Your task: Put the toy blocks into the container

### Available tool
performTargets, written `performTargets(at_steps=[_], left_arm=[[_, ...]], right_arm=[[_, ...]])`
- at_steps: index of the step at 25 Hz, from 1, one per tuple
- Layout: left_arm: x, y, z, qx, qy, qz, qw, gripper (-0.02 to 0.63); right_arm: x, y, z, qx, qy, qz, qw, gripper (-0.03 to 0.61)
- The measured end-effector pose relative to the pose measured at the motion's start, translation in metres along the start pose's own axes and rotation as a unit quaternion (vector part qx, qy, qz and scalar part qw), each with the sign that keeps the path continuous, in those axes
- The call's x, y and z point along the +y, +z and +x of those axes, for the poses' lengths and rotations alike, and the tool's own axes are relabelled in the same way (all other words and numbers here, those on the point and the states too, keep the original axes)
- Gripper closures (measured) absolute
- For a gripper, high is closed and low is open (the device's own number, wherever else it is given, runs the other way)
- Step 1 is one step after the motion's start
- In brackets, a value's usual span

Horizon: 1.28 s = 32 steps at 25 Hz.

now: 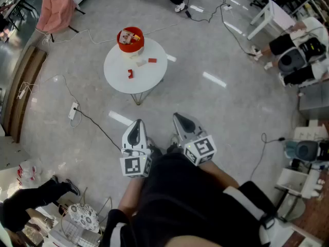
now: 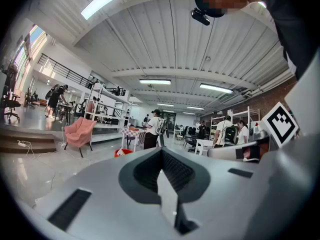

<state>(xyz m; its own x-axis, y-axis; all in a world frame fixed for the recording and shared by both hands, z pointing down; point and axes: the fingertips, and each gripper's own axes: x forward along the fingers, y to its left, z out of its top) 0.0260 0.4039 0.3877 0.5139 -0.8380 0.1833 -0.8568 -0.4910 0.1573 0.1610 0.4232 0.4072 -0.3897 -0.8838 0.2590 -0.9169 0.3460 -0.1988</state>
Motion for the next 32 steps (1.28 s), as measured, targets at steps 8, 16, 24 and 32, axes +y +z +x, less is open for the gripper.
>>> performTargets(at_steps=[8,16,24,32], left_arm=[[0.009,0.002,-0.001,0.002,-0.002,-0.003,1.0000,0.615],[0.027,0.011,-0.005,-0.025,-0.008,-0.017,0.9995,0.615],[0.059,0.011,-0.011,-0.025,-0.026,-0.009,0.9993,0.615],[0.088,0.003,-0.005,-0.017,-0.036,-0.016,0.9991,0.615]], right_arm=[[0.009,0.005,0.009,-0.004,0.010,-0.006,1.000,0.581],[0.022,0.005,0.021,-0.007,0.003,0.006,1.000,0.581],[0.048,0.004,0.045,-0.009,-0.012,-0.003,1.000,0.581],[0.061,0.005,0.080,-0.008,-0.024,-0.011,1.000,0.581]])
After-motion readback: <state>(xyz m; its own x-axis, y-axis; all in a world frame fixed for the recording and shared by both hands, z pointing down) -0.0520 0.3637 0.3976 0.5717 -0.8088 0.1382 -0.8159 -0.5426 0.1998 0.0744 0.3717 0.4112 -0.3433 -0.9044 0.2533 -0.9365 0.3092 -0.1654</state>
